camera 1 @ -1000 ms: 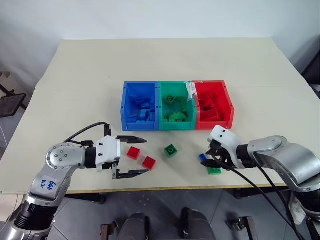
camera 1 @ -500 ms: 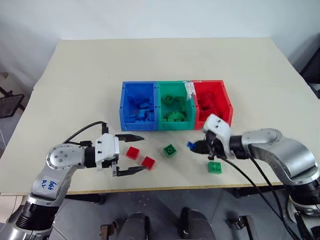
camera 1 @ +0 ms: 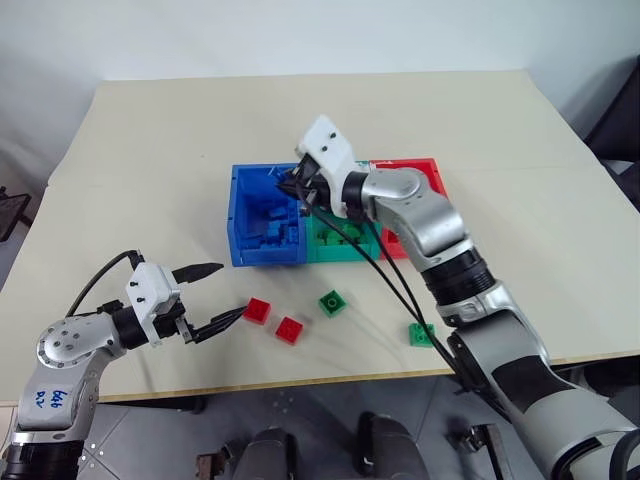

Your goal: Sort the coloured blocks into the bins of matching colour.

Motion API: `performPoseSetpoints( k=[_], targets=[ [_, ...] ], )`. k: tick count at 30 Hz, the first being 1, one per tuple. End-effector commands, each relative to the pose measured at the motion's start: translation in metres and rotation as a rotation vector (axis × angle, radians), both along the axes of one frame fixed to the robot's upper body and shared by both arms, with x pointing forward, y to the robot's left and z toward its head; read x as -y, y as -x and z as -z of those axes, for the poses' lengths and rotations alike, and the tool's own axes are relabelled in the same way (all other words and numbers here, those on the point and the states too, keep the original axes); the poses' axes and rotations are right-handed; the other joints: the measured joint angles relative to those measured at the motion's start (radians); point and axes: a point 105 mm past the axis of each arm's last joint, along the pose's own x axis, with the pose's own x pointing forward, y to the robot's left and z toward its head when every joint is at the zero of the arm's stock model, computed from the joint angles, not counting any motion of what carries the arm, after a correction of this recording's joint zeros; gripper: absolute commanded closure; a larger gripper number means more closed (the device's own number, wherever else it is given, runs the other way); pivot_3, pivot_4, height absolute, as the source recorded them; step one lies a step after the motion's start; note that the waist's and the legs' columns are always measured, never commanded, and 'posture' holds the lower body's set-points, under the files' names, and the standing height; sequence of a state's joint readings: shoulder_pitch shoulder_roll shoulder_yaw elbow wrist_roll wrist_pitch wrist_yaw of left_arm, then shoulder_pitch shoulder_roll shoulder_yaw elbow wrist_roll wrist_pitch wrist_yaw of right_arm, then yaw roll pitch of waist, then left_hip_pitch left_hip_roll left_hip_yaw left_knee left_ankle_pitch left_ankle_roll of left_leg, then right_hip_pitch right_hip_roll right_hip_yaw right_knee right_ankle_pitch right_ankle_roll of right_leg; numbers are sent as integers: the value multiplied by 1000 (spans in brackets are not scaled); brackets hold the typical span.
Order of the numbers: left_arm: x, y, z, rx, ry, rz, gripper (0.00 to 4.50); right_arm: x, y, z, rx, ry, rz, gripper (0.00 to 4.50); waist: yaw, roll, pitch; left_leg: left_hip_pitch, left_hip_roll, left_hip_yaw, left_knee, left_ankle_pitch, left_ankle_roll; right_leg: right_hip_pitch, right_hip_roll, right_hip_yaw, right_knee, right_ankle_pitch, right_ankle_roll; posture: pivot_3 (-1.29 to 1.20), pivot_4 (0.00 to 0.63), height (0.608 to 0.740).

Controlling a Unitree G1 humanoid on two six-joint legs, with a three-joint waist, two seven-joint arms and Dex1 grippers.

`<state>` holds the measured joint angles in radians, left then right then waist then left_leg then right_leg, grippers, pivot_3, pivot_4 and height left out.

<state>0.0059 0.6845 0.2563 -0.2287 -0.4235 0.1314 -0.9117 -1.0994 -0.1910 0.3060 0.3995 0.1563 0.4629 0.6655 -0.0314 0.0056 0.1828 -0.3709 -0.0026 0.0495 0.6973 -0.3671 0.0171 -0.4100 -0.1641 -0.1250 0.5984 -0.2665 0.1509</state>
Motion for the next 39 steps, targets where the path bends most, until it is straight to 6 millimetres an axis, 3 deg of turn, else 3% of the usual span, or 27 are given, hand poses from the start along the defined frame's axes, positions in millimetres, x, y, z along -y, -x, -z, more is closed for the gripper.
performPoseSetpoints(
  k=[1, 5, 6, 10, 17, 22, 26, 29, 30, 33, 39],
  targets=[
    [9, 5, -6, 41, -26, 30, 0, -4, 5, -16, 26, -35, -58, 3067, -1, 0, 0, 0, 0, 0, 0, 0, 0, 0, 0, 0, 0, 0, 0, 0, 150, 740],
    [23, 5, -8, 30, -20, 85, 0, 12, 15, -23, 69, -59, -114, 1689, -1, 0, 0, 0, 1, 0, 1, 0, -1, 0, 0, 0, 0, 0, 0, 0, 150, 740],
    [26, 4, -10, 30, -17, 102, 0, 20, 27, -28, 103, -73, -185, 1402, 4, 0, 0, 0, 1, 0, 1, 0, -1, 0, 0, 0, 0, 0, 0, 0, 150, 740],
    [39, -1, -16, 37, -31, 174, 0, 66, 52, -27, 149, -62, -246, 38, 15, 0, 0, -1, 0, -1, 2, 0, 0, 2, 0, -1, -2, 0, 0, 0, 150, 740],
    [79, -4, -13, 31, -77, 352, 0, 153, 87, 8, 208, 19, -229, 38, 18, 0, 0, 1, 1, 5, 1, 0, 0, 2, 0, 0, -4, 0, 0, 0, 150, 740],
    [105, -8, -9, 51, -97, 449, 0, 236, 111, 42, 114, 214, -62, 38, 41, 0, 0, 1, 0, 9, 2, 0, 1, 2, 0, 3, -7, 0, 0, 0, 150, 740],
    [108, -5, -8, 36, -99, 494, 0, 266, 125, 45, 99, 254, 17, 38, 42, 0, 0, 2, 1, 14, 2, 1, 2, 2, 0, 5, -8, 0, 0, 0, 150, 740],
    [110, -3, -9, 32, -106, 521, 0, 297, 142, 73, 29, 380, 16, 38, 45, 0, 0, 4, 1, 15, 2, 1, 3, 3, 0, 6, -8, 0, 0, 0, 150, 740],
    [110, -3, -9, 31, -110, 524, 0, 303, 147, 81, 1, 404, 12, 38, 47, 0, 0, 4, 1, 15, 3, 1, 3, 4, 0, 6, -8, 0, 0, 0, 150, 740],
    [109, -3, -10, 36, -116, 521, 0, 296, 147, 91, -46, 381, -10, 38, 53, 0, 0, 4, 1, 15, 3, 1, 3, 4, 0, 6, -9, 0, 0, 0, 150, 740],
    [98, 2, -21, 67, -49, 504, 0, 256, 153, 109, -202, 468, -177, 38, 51, 0, 0, 5, 2, 15, 4, 1, 3, 4, 0, 7, -8, 1, -1, 0, 150, 740]
  ],
)
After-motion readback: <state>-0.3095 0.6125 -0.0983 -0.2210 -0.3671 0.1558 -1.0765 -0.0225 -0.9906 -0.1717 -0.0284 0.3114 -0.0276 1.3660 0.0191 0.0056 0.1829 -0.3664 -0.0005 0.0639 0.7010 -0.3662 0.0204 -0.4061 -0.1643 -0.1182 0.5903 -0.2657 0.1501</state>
